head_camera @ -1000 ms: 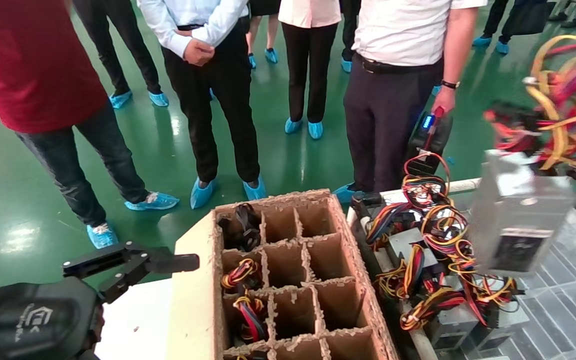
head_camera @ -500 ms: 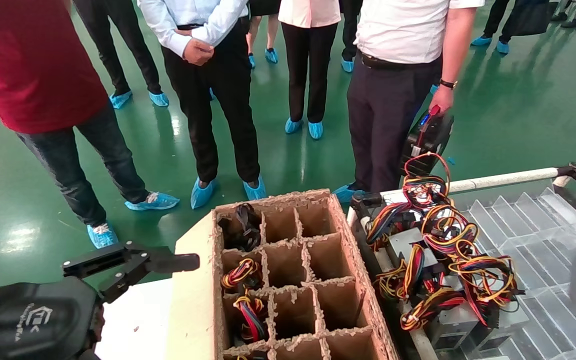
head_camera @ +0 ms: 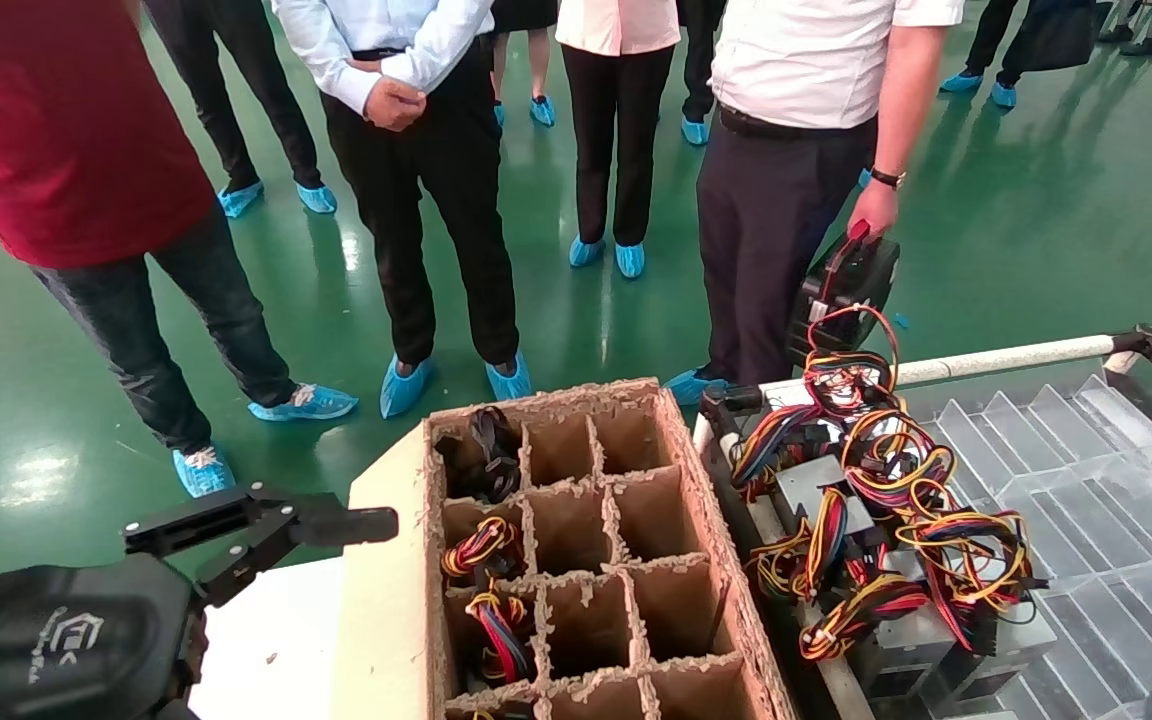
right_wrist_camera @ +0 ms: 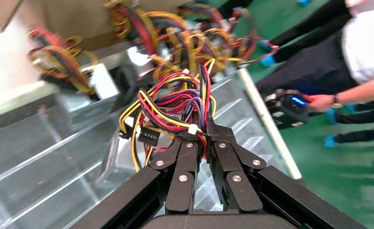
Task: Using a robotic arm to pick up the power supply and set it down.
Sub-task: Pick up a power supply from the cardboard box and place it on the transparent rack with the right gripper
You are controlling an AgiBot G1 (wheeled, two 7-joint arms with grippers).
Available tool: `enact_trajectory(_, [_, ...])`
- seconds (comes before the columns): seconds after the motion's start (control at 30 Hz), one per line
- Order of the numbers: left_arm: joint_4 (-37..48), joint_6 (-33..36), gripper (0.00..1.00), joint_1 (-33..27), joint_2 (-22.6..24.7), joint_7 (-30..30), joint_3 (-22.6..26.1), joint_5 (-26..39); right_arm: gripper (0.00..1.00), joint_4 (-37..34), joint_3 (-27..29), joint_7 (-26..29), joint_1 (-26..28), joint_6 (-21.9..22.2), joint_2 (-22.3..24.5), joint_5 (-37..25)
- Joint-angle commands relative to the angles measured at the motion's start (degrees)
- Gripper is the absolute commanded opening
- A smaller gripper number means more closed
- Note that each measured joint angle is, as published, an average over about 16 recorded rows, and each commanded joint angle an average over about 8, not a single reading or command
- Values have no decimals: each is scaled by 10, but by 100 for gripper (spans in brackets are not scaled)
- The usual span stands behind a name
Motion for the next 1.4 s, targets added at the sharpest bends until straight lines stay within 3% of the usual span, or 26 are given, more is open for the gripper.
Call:
enact_trajectory(0.03, [0,0,100,0,0,0,0,0,0,7,-7,-9,-13,0,3,3])
enact_trajectory(0.7, [0,0,100,0,0,0,1,0,0,65,4,-47,-79,2,-18,-12])
enact_trajectory(1.4, [0,0,100,0,0,1,1,-1,0,62,-9,-50,-97,2,-48,-31])
